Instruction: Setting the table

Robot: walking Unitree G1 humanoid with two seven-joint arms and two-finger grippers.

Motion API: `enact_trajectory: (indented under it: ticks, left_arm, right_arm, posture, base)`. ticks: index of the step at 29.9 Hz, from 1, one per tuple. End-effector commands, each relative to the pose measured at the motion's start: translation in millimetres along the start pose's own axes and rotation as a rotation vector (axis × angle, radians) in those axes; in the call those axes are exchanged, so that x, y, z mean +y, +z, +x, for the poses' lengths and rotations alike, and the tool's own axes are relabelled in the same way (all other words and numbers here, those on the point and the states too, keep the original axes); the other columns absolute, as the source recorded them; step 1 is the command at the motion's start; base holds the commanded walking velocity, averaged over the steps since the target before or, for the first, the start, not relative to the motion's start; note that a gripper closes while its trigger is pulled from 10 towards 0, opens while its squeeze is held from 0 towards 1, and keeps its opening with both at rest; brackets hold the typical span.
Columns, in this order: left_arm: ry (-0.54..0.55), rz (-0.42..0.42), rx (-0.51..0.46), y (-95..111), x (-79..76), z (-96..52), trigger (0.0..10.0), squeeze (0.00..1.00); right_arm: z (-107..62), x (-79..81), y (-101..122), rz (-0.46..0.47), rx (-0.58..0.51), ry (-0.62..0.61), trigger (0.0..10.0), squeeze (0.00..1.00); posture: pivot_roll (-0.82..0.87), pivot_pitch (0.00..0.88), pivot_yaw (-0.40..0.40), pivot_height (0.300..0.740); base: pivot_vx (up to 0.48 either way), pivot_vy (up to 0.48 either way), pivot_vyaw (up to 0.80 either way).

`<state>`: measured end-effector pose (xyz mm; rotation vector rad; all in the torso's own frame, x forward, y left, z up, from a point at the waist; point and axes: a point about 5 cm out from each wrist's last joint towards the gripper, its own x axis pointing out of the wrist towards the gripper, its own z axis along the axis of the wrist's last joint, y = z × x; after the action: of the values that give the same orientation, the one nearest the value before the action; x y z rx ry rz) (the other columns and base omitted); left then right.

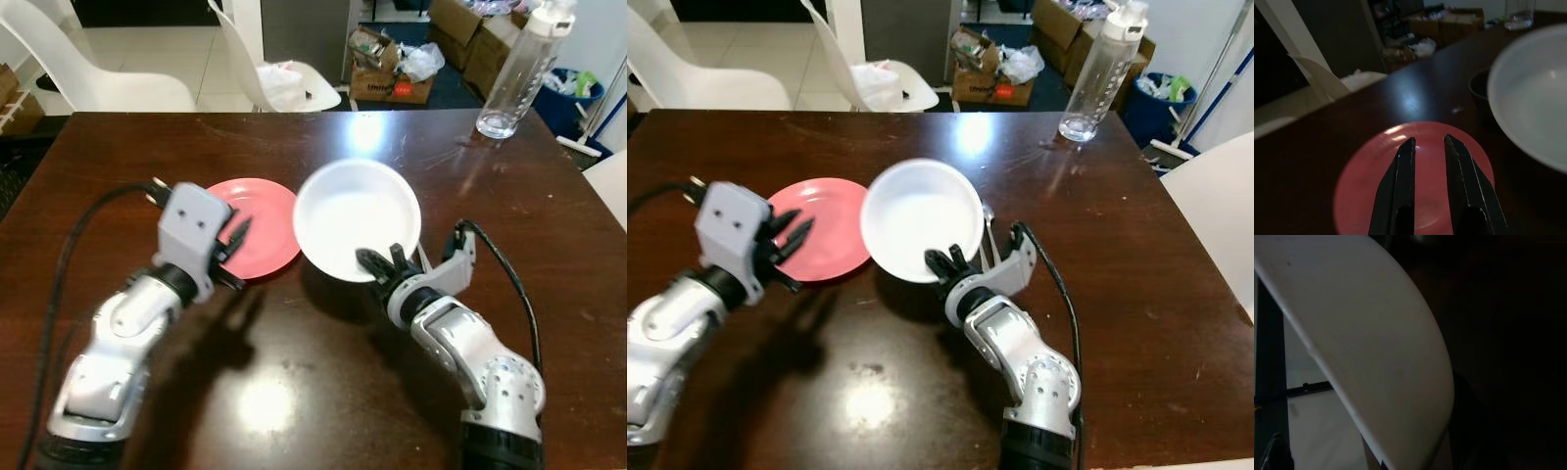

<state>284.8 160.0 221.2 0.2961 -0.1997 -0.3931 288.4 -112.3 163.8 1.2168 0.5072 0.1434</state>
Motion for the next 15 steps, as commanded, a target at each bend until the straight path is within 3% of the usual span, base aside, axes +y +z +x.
enact_trajectory:
  ticks: [1,4,7,15]
  left_arm:
    - [-0.026,-0.011,0.020,-2,-1.9,-2.7,10.0,0.00]
    - [-0.045,-0.007,0.027,-2,-3.7,-4.9,10.0,0.00]
    - [-0.077,-0.005,0.034,-3,-8.2,-6.1,10.0,0.00]
    - [-0.101,0.001,0.042,-2,-8.3,-4.9,10.0,0.00]
  right_arm:
    - [-0.2,22.1,-42,0.144,0.125,0.103,10.0,0.00]
    - [-11.5,26.1,-54,0.137,0.182,0.120,10.0,0.00]
    - [-27.3,14.4,-60,0.142,0.226,0.084,10.0,0.00]
    - [-18.6,2.7,-55,0.226,0.160,-0.036,10.0,0.00]
  posture:
    - [0.07,0.085,0.086,0.740]
    - [0.08,0.086,0.090,0.740]
    - [0.07,0.083,0.092,0.740]
    - [0.09,0.086,0.123,0.740]
  base:
    - [0.000,0.000,0.00]
    - [0.000,0.000,0.00]
    - [0.000,0.000,0.00]
    - [0.000,0.000,0.00]
